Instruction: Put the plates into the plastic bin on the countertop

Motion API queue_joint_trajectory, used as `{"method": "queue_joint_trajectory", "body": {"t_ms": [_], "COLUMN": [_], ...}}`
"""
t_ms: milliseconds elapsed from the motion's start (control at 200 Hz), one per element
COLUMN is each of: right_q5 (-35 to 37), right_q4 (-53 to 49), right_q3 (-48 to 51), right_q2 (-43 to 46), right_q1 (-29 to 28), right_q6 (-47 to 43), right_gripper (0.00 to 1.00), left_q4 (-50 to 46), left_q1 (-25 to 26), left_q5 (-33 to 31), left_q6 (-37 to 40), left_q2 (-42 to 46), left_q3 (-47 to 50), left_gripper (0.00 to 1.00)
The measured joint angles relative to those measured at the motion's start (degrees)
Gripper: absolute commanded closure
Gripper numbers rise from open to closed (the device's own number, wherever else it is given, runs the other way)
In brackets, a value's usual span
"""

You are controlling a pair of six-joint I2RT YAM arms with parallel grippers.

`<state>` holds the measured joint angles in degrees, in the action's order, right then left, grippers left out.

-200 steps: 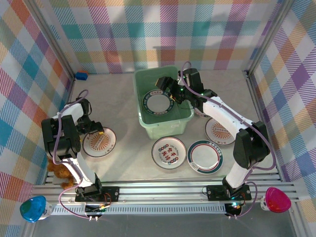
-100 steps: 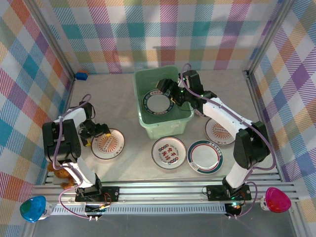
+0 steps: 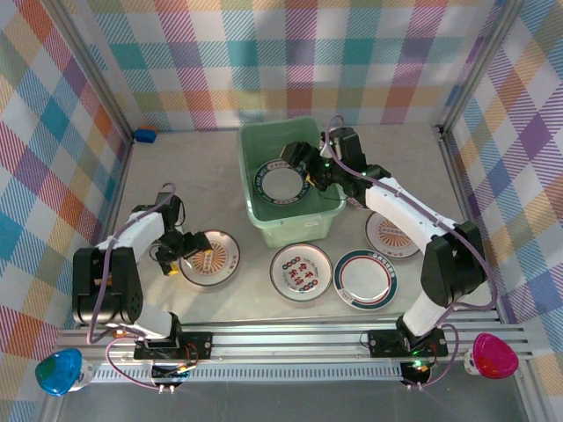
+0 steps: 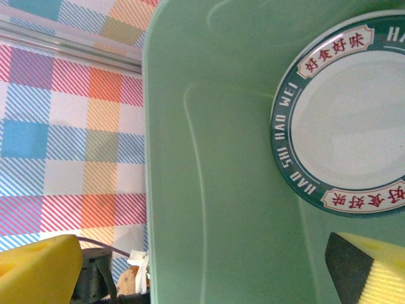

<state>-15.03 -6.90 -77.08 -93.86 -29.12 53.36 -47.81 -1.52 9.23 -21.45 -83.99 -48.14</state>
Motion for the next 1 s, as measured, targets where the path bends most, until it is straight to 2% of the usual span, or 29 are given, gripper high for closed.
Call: {"method": "queue_joint_trajectory", "body": {"t_ms": [100,255,585,870,1000], "right_q5": [0.00,-0.02,1.11,1.92,2.16], "right_q4": [0.44,0.68,0.57,0.66,0.50], "right_q3": [0.00,0.07,2.49,2.82,3.28], "right_q2": [0.61,0.70,3.58,4.09,4.09], "right_q1": [0.00,-0.02,-0.02,-0.17,-0.31], "right_q6": [0.17,0.42,0.63,1.27,1.46], "right_gripper": [0.01,0.01,0.01,0.01,0.01], "left_q4": [-0.04,0.42,2.60,4.52,4.68], "left_q1": [0.96,3.30,4.37,4.50,4.52], "left_q5": [0.42,0.59,0.09,-1.84,-2.51], "left_q6": [-0.70,-1.49,-3.17,-4.94,-5.40], "left_q2": [1.99,0.33,-1.40,1.73,2.14], "left_q3": [1.81,1.92,3.45,6.12,6.62], "left_gripper": [0.05,0.09,0.14,0.30,0.41]}}
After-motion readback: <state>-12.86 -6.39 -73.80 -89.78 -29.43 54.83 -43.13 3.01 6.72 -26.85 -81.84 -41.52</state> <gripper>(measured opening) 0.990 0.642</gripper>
